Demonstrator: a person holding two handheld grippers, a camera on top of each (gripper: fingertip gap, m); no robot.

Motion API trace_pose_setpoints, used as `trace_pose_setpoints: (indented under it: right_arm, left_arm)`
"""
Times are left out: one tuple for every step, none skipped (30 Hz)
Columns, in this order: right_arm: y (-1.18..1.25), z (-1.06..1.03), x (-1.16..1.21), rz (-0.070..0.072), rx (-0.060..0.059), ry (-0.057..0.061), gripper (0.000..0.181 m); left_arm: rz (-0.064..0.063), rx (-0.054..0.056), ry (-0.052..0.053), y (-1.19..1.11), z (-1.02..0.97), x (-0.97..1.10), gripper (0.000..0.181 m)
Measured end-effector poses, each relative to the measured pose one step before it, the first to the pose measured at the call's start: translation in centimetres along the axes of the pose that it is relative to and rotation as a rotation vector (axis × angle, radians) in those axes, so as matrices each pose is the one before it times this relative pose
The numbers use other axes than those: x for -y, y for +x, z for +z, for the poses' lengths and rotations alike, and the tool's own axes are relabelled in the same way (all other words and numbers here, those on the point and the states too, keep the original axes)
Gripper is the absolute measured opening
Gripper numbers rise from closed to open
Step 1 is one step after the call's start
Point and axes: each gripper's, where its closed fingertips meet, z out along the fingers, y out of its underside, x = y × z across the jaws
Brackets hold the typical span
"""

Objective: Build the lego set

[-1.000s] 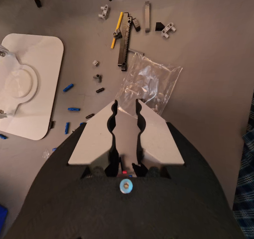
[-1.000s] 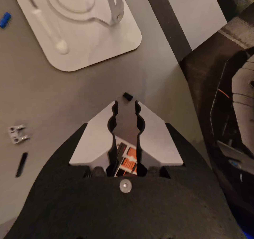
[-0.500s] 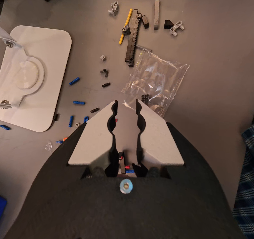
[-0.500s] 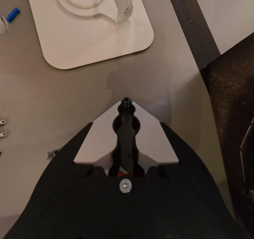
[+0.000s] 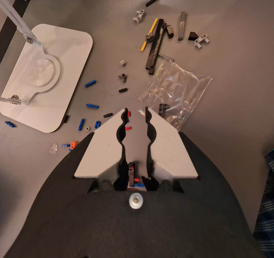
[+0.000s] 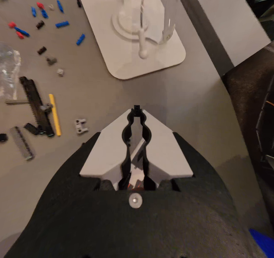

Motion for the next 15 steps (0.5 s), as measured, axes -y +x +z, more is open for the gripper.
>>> trace_pose_setpoints:
  right_arm:
    - [-0.523, -0.711, 0.556, 0.0083, -0.0105, 0.0189, 0.005]
    - [-0.585, -0.631, 0.688, -0.0009, -0.0098, 0.0252, 0.006]
    - [-0.786, -0.5, 0.807, -0.0081, 0.0002, 0.0285, 0.005]
    - [-0.856, -0.348, 0.855, -0.007, 0.0042, 0.0291, 0.005]
    - [-0.811, -0.154, 0.744, -0.0024, 0.0024, 0.0191, 0.005]
    - [-0.836, 0.024, 0.57, -0.0073, 0.0043, 0.0076, 0.005]
    - [-0.941, 0.137, 0.625, -0.0151, 0.0081, 0.0117, 0.005]
    - [-0.991, 0.206, 0.708, -0.0105, 0.014, 0.0188, 0.005]
    - [-0.959, 0.321, 0.615, -0.0025, 0.0197, 0.0185, 0.005]
    - [-0.96, 0.432, 0.472, 0.0001, 0.0251, 0.0164, 0.005]
    - [-0.883, 0.548, 0.288, -0.0005, 0.0245, 0.0122, 0.005]
    - [-0.717, 0.625, 0.072, 0.002, 0.0202, 0.0051, 0.005]
    - [-0.642, 0.692, -0.075, 0.006, 0.0207, 0.001, 0.005]
    - [-0.686, 0.732, -0.182, 0.0034, 0.025, -0.0026, 0.005]
    - [-0.597, 0.723, -0.245, 0.0003, 0.02, -0.0056, 0.005]
  left_arm:
    - [-0.0039, 0.007, 0.0005, -0.149, -0.08, -0.076, 0.021]
    - [-0.0022, 0.0091, -0.0009, -0.164, -0.089, -0.089, 0.021]
    - [-0.0013, 0.011, -0.0045, -0.181, -0.082, -0.144, 0.021]
    - [0.0, 0.0109, -0.0089, -0.182, -0.1, -0.236, 0.022]
    - [0.0017, 0.0115, -0.0098, -0.197, -0.099, -0.271, 0.022]
    - [-0.0017, 0.0093, -0.0078, -0.188, -0.096, -0.272, 0.023]
    - [-0.0062, 0.0028, -0.0059, -0.087, -0.108, -0.254, 0.023]
    - [-0.0064, 0.0019, -0.0049, -0.067, -0.11, -0.267, 0.024]
    - [-0.0069, 0.0023, -0.0066, -0.058, -0.086, -0.308, 0.024]
    - [-0.009, 0.0002, -0.0052, -0.012, -0.043, -0.296, 0.025]
    - [-0.0081, -0.0047, -0.0025, 0.117, -0.027, -0.243, 0.025]
    - [-0.0042, -0.0035, -0.0026, 0.151, 0.003, -0.201, 0.026]
    - [-0.0013, -0.0003, -0.0036, 0.135, 0.022, -0.17, 0.026]
    - [-0.0008, -0.0031, -0.002, 0.193, 0.023, -0.09, 0.026]
    - [-0.0002, -0.0045, -0.0001, 0.205, 0.044, -0.006, 0.026]
